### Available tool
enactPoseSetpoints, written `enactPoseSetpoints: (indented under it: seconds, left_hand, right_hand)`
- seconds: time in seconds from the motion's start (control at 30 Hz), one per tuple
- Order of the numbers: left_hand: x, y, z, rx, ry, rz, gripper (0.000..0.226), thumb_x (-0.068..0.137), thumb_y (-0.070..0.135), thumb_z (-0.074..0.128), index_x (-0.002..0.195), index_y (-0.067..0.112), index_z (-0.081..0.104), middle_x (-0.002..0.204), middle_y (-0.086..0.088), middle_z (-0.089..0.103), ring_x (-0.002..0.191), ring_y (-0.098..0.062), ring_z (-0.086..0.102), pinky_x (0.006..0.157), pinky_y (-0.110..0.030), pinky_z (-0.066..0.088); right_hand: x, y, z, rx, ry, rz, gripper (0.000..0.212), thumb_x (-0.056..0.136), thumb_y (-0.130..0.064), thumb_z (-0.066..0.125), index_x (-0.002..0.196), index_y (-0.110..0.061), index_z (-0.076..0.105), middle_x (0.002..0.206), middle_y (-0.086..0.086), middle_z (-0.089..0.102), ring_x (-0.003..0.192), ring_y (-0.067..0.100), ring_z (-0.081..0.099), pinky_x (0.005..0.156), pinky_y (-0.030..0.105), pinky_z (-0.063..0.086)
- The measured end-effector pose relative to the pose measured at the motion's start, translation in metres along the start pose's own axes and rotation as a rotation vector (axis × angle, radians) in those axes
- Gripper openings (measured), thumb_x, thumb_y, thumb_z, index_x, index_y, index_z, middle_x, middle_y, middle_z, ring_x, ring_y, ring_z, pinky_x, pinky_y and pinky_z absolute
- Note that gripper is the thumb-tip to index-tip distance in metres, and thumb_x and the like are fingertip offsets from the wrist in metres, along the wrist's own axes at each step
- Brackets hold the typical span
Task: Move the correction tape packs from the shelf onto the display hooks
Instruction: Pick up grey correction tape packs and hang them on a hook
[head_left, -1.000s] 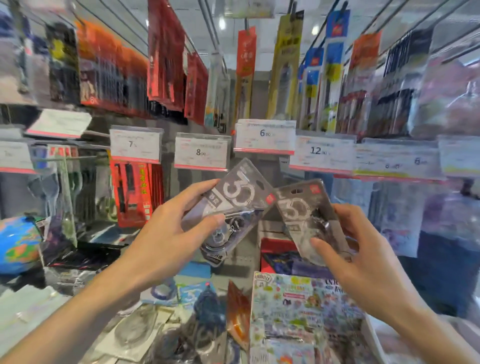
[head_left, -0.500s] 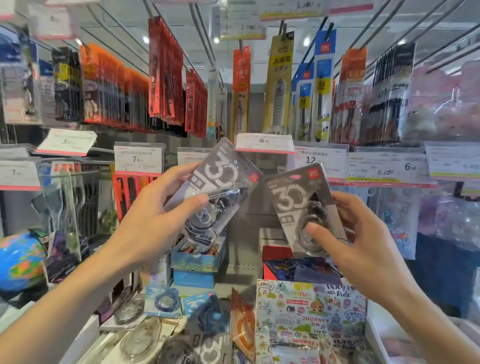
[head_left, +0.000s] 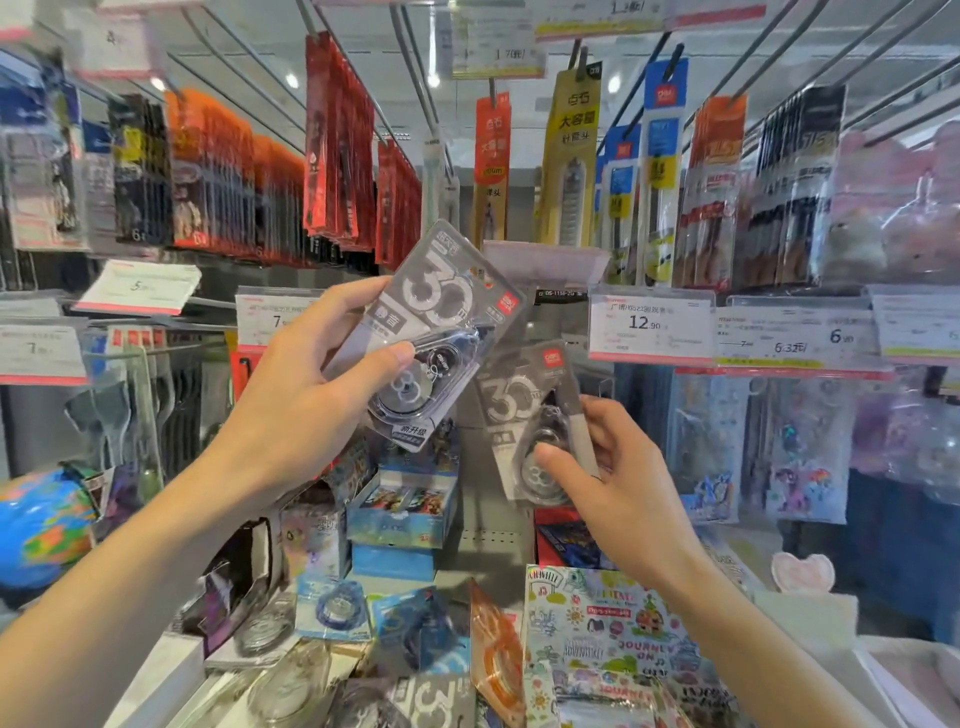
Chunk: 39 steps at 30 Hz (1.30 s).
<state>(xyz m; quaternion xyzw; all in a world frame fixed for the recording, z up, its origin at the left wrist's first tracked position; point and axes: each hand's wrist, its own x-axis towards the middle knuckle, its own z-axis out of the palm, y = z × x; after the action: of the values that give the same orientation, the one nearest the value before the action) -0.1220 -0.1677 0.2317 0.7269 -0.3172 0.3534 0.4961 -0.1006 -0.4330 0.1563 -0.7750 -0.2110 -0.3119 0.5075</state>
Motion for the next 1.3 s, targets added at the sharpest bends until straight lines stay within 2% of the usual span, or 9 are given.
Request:
enactPoseSetpoints:
  seconds: [0.13, 0.3, 0.43, 0.67, 0.97, 1.07, 1.17, 1.23, 1.3]
  left_hand:
    - [0.001, -0.004, 0.001, -0.008, -0.012, -0.001, 0.042, 0.092, 0.027, 0.065, 0.126, 0.050, 0.057, 0.118, 0.023, 0.075, 0.108, -0.001, 0.072, 0.085, -0.012, 0.053]
    - [0.000, -0.007, 0.000, -0.005, -0.014, -0.004, 0.042, 0.092, 0.030, 0.065, 0.126, 0.051, 0.056, 0.118, 0.022, 0.075, 0.108, -0.003, 0.073, 0.087, -0.021, 0.054]
    - [-0.001, -0.004, 0.000, -0.001, -0.005, -0.011, 0.042, 0.092, 0.030, 0.065, 0.125, 0.054, 0.056, 0.118, 0.025, 0.075, 0.108, -0.001, 0.072, 0.084, -0.013, 0.053]
    - [-0.004, -0.003, -0.001, 0.004, 0.012, -0.016, 0.043, 0.091, 0.032, 0.065, 0.127, 0.053, 0.056, 0.117, 0.025, 0.075, 0.109, 0.000, 0.071, 0.091, -0.027, 0.051]
    - [-0.003, -0.007, -0.001, -0.028, 0.012, -0.019, 0.043, 0.090, 0.030, 0.065, 0.129, 0.047, 0.056, 0.120, 0.022, 0.075, 0.111, -0.004, 0.072, 0.093, -0.032, 0.052]
    - [-0.003, -0.013, 0.000, -0.028, 0.010, -0.026, 0.044, 0.090, 0.030, 0.065, 0.130, 0.045, 0.055, 0.120, 0.022, 0.074, 0.110, -0.002, 0.071, 0.090, -0.023, 0.054]
    - [-0.007, -0.023, 0.004, -0.030, 0.008, -0.052, 0.042, 0.093, 0.026, 0.069, 0.127, 0.045, 0.055, 0.116, 0.022, 0.076, 0.108, -0.001, 0.072, 0.085, -0.010, 0.052]
    - [-0.011, -0.030, 0.006, -0.026, 0.010, -0.077, 0.041, 0.097, 0.020, 0.069, 0.124, 0.046, 0.055, 0.115, 0.024, 0.076, 0.106, 0.001, 0.072, 0.082, -0.008, 0.051]
    - [-0.014, -0.037, 0.008, -0.020, 0.016, -0.103, 0.039, 0.097, 0.022, 0.070, 0.121, 0.049, 0.055, 0.114, 0.027, 0.075, 0.105, 0.003, 0.071, 0.082, -0.013, 0.052]
  right_hand:
    - [0.003, -0.004, 0.004, 0.072, 0.030, -0.051, 0.035, 0.094, -0.027, 0.075, 0.115, -0.050, 0.058, 0.112, -0.024, 0.074, 0.105, -0.002, 0.071, 0.085, 0.008, 0.052]
    - [0.004, -0.009, 0.003, 0.136, 0.042, -0.042, 0.034, 0.094, -0.027, 0.076, 0.122, -0.040, 0.061, 0.112, -0.022, 0.075, 0.104, -0.001, 0.072, 0.082, 0.009, 0.053]
    - [0.005, -0.012, 0.006, 0.156, 0.062, -0.026, 0.037, 0.093, -0.031, 0.077, 0.126, -0.033, 0.062, 0.110, -0.020, 0.076, 0.101, -0.001, 0.073, 0.081, 0.008, 0.053]
    - [0.002, -0.012, 0.007, 0.254, 0.079, 0.013, 0.051, 0.090, -0.029, 0.080, 0.136, -0.026, 0.059, 0.114, -0.021, 0.077, 0.106, 0.001, 0.074, 0.088, 0.013, 0.056]
    - [0.005, -0.012, 0.005, 0.256, 0.117, 0.054, 0.050, 0.090, -0.035, 0.079, 0.135, -0.029, 0.059, 0.108, -0.024, 0.078, 0.100, 0.000, 0.075, 0.082, 0.015, 0.059]
    - [0.009, -0.004, 0.008, 0.193, 0.143, 0.079, 0.057, 0.091, -0.040, 0.077, 0.141, -0.029, 0.053, 0.105, -0.027, 0.076, 0.095, -0.006, 0.073, 0.070, 0.011, 0.056]
    - [0.016, 0.007, 0.012, 0.033, 0.179, 0.114, 0.061, 0.090, -0.055, 0.071, 0.144, -0.036, 0.050, 0.099, -0.020, 0.076, 0.094, 0.001, 0.072, 0.068, 0.023, 0.061]
    - [0.026, 0.017, 0.014, -0.052, 0.172, 0.148, 0.065, 0.090, -0.060, 0.067, 0.148, -0.036, 0.048, 0.093, -0.020, 0.076, 0.082, 0.004, 0.074, 0.068, 0.024, 0.062]
    - [0.038, 0.028, 0.018, -0.131, 0.157, 0.175, 0.064, 0.092, -0.060, 0.063, 0.148, -0.034, 0.049, 0.079, -0.018, 0.076, 0.063, 0.000, 0.068, 0.056, 0.019, 0.056]
